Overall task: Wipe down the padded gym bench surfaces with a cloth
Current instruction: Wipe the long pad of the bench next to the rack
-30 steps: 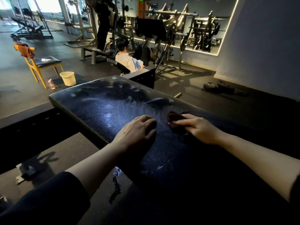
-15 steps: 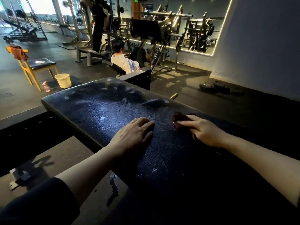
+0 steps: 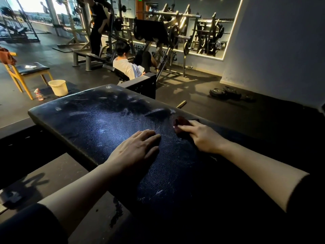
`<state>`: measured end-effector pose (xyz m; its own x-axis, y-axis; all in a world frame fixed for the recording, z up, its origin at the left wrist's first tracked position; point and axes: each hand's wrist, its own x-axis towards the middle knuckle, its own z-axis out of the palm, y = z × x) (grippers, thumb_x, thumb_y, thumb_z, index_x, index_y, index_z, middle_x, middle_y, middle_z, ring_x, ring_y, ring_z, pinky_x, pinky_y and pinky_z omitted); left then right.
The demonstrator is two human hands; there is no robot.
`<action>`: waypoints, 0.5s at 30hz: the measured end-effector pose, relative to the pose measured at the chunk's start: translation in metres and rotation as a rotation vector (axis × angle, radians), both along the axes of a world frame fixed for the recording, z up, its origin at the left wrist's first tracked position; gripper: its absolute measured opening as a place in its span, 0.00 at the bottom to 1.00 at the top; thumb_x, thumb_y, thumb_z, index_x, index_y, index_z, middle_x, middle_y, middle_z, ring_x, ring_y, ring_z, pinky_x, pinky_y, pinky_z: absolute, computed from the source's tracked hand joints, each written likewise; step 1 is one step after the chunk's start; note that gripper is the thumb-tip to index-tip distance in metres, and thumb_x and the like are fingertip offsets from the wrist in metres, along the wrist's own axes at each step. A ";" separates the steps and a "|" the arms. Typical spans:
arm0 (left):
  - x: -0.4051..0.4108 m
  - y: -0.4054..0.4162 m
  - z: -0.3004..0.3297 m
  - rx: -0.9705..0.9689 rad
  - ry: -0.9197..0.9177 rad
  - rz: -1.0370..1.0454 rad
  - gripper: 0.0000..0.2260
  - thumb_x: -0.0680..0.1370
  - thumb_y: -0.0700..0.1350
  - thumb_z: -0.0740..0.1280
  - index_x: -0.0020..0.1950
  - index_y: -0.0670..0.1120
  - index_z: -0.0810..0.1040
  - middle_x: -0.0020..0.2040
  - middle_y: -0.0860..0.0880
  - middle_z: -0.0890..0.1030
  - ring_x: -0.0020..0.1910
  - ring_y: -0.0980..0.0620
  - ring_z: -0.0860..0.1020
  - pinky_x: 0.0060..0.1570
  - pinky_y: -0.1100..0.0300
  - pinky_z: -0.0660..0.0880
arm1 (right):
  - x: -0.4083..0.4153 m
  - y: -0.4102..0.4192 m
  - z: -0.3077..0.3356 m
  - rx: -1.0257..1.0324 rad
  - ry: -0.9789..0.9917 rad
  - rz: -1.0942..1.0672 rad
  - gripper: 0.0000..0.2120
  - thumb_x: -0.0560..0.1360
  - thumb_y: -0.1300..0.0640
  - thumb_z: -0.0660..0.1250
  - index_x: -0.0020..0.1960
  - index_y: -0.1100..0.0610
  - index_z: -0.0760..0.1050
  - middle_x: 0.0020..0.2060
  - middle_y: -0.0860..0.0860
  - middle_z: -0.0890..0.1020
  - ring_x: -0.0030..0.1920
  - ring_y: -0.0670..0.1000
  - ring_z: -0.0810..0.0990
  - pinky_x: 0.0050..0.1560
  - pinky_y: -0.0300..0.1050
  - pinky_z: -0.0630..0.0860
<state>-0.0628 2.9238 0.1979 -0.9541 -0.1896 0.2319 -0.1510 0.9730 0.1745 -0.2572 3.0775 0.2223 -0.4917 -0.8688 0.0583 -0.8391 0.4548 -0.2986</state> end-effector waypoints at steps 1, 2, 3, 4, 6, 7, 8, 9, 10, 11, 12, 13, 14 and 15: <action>-0.001 0.000 0.000 -0.001 -0.004 -0.001 0.36 0.72 0.66 0.38 0.75 0.55 0.62 0.73 0.55 0.64 0.70 0.56 0.62 0.66 0.61 0.62 | -0.011 0.007 0.001 0.007 0.004 -0.054 0.23 0.81 0.63 0.53 0.72 0.47 0.67 0.73 0.50 0.63 0.67 0.57 0.68 0.64 0.47 0.65; -0.002 0.001 0.000 -0.006 -0.008 0.001 0.36 0.72 0.66 0.38 0.75 0.55 0.62 0.73 0.55 0.64 0.70 0.56 0.62 0.66 0.62 0.61 | -0.023 0.008 0.000 0.013 0.016 -0.125 0.24 0.80 0.63 0.53 0.72 0.47 0.66 0.72 0.52 0.64 0.66 0.58 0.69 0.62 0.48 0.67; -0.003 0.002 0.000 -0.013 -0.010 0.004 0.35 0.72 0.66 0.37 0.75 0.56 0.61 0.73 0.55 0.64 0.70 0.56 0.62 0.67 0.62 0.61 | -0.033 0.004 0.000 0.026 0.024 -0.204 0.24 0.79 0.63 0.52 0.73 0.47 0.65 0.71 0.53 0.65 0.64 0.59 0.70 0.61 0.49 0.68; -0.003 0.001 0.000 -0.020 -0.009 0.010 0.35 0.72 0.66 0.37 0.75 0.56 0.61 0.73 0.55 0.64 0.70 0.56 0.62 0.67 0.63 0.60 | -0.040 -0.006 0.001 0.041 0.020 -0.269 0.25 0.79 0.63 0.52 0.73 0.48 0.64 0.70 0.55 0.65 0.64 0.60 0.70 0.61 0.49 0.68; -0.004 0.001 0.000 -0.016 -0.006 0.020 0.35 0.72 0.66 0.38 0.75 0.56 0.62 0.73 0.55 0.64 0.70 0.56 0.62 0.66 0.63 0.60 | -0.040 -0.036 0.003 0.042 -0.007 -0.315 0.25 0.78 0.62 0.52 0.74 0.50 0.64 0.69 0.57 0.65 0.66 0.61 0.68 0.62 0.48 0.67; -0.003 0.002 0.001 -0.011 -0.004 0.022 0.34 0.72 0.66 0.38 0.74 0.57 0.62 0.73 0.56 0.64 0.70 0.56 0.62 0.66 0.63 0.61 | -0.036 -0.052 0.002 0.034 -0.024 -0.302 0.24 0.79 0.62 0.52 0.74 0.51 0.64 0.69 0.58 0.65 0.66 0.61 0.67 0.63 0.48 0.66; -0.004 0.002 0.000 -0.008 -0.002 0.023 0.34 0.72 0.66 0.39 0.74 0.57 0.62 0.72 0.56 0.64 0.69 0.56 0.63 0.65 0.62 0.62 | -0.028 -0.066 0.001 0.023 -0.030 -0.272 0.23 0.79 0.61 0.52 0.74 0.51 0.64 0.70 0.58 0.64 0.67 0.61 0.66 0.65 0.47 0.64; -0.004 0.001 0.000 -0.010 -0.001 0.019 0.33 0.72 0.66 0.39 0.74 0.57 0.62 0.72 0.56 0.64 0.69 0.56 0.63 0.65 0.62 0.62 | -0.019 -0.077 0.000 0.013 -0.022 -0.228 0.23 0.79 0.60 0.52 0.74 0.51 0.64 0.71 0.58 0.63 0.69 0.61 0.65 0.66 0.47 0.63; -0.004 0.000 0.000 -0.010 -0.006 0.017 0.34 0.72 0.66 0.39 0.74 0.57 0.62 0.72 0.56 0.64 0.69 0.55 0.64 0.65 0.62 0.62 | -0.009 -0.083 -0.001 0.009 -0.008 -0.176 0.24 0.79 0.60 0.53 0.74 0.50 0.63 0.72 0.58 0.62 0.70 0.60 0.63 0.67 0.46 0.62; -0.004 -0.001 0.000 -0.011 -0.014 0.015 0.34 0.72 0.66 0.39 0.74 0.57 0.62 0.73 0.55 0.64 0.69 0.55 0.64 0.65 0.62 0.62 | -0.001 -0.083 -0.002 0.014 0.004 -0.120 0.24 0.79 0.61 0.53 0.74 0.50 0.63 0.74 0.57 0.61 0.71 0.60 0.63 0.68 0.46 0.61; -0.004 -0.001 -0.001 -0.012 -0.021 0.013 0.34 0.72 0.66 0.39 0.74 0.57 0.62 0.73 0.55 0.64 0.69 0.55 0.64 0.65 0.61 0.63 | 0.004 -0.077 -0.002 0.019 0.011 -0.069 0.24 0.79 0.61 0.53 0.74 0.49 0.64 0.75 0.55 0.60 0.71 0.59 0.63 0.69 0.46 0.60; -0.004 -0.002 -0.001 -0.012 -0.023 0.007 0.34 0.73 0.66 0.39 0.74 0.56 0.63 0.73 0.55 0.64 0.69 0.54 0.64 0.66 0.60 0.63 | 0.006 -0.067 -0.002 0.016 0.016 -0.027 0.24 0.79 0.62 0.53 0.74 0.48 0.64 0.75 0.54 0.60 0.71 0.58 0.63 0.69 0.45 0.60; -0.004 -0.002 -0.001 -0.009 -0.017 0.001 0.34 0.73 0.66 0.40 0.74 0.56 0.63 0.73 0.54 0.65 0.69 0.53 0.65 0.66 0.60 0.63 | 0.004 -0.058 -0.002 0.010 0.017 -0.005 0.24 0.79 0.63 0.53 0.73 0.48 0.65 0.75 0.52 0.61 0.70 0.58 0.65 0.68 0.46 0.61; -0.003 -0.001 -0.001 -0.003 -0.007 0.000 0.34 0.73 0.66 0.40 0.74 0.55 0.64 0.73 0.54 0.65 0.69 0.52 0.65 0.66 0.59 0.63 | -0.001 -0.050 -0.002 0.004 0.018 -0.008 0.24 0.79 0.63 0.53 0.73 0.47 0.66 0.74 0.52 0.62 0.69 0.58 0.66 0.67 0.46 0.63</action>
<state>-0.0658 2.9226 0.1971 -0.9556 -0.1889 0.2262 -0.1520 0.9735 0.1706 -0.2578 3.0277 0.2198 -0.4974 -0.8652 0.0634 -0.8407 0.4627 -0.2813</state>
